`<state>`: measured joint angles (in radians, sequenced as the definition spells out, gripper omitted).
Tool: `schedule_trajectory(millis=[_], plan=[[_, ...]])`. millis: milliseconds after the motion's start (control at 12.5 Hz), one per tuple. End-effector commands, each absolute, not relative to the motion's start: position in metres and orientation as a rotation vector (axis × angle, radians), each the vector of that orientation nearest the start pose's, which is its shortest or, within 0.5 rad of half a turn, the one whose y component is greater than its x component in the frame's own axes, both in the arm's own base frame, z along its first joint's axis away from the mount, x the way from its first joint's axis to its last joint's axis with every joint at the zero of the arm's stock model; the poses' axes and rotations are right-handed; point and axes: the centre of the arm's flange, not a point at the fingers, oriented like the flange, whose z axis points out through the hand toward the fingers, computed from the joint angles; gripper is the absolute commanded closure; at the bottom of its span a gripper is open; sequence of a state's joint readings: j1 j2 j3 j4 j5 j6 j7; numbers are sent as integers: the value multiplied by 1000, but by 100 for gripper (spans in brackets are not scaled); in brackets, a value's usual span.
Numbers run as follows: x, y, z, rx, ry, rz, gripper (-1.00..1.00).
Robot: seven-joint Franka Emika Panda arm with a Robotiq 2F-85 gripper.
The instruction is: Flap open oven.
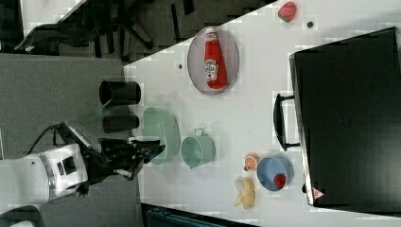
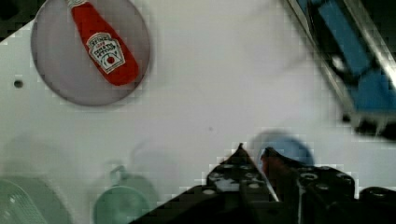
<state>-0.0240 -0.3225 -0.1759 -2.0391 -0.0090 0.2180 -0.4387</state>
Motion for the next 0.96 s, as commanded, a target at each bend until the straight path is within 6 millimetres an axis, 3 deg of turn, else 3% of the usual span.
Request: schedule_trajectory(millis=[80, 480, 800, 960], plan=[[462, -143, 552, -3122, 260, -57, 65], [470, -210, 508, -3162, 326, -43, 65], [473, -243, 456, -3198, 61, -12, 65], [478, -254, 428, -3228, 37, -65, 65]])
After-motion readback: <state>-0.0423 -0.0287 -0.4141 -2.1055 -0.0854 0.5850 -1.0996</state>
